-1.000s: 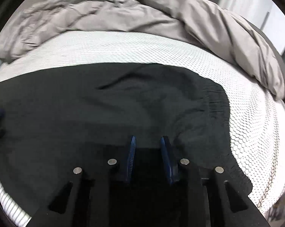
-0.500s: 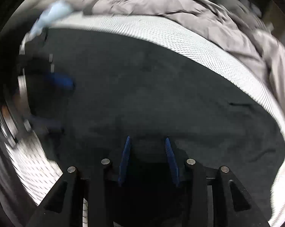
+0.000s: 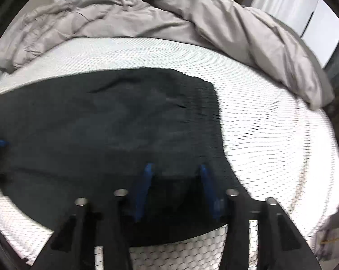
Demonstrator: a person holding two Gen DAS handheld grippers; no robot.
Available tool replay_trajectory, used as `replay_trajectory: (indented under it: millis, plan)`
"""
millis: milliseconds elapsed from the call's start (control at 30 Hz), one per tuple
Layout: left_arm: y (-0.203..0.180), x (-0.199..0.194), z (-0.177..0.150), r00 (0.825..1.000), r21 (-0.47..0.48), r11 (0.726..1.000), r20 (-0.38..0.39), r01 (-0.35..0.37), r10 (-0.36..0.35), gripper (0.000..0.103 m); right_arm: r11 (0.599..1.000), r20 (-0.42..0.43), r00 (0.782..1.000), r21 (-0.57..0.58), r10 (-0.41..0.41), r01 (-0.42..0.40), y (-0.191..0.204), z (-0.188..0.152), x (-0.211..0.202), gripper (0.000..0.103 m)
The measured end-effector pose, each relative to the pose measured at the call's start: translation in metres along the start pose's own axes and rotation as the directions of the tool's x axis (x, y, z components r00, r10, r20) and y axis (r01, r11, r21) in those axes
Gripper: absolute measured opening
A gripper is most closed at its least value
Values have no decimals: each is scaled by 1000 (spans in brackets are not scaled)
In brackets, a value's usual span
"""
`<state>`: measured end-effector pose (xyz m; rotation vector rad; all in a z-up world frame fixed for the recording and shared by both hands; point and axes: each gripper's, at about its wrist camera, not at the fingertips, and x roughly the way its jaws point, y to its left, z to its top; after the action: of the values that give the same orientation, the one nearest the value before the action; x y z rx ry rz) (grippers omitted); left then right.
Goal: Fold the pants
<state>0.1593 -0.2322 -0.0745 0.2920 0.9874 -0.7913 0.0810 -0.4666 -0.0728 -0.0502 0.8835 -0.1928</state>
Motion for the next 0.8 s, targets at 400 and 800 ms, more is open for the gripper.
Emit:
replay_trajectory:
  millis: [400,800]
  plan:
    - [3,0,-2,1000,-7,1000,9,17,-17,77,973,-95,995,-229,-19,-3,16,-14,19,36]
    - [19,-25,25,998,-118,993,63,-1,9,78,999,80,997,-47,-1,5,-30,4,-17,44]
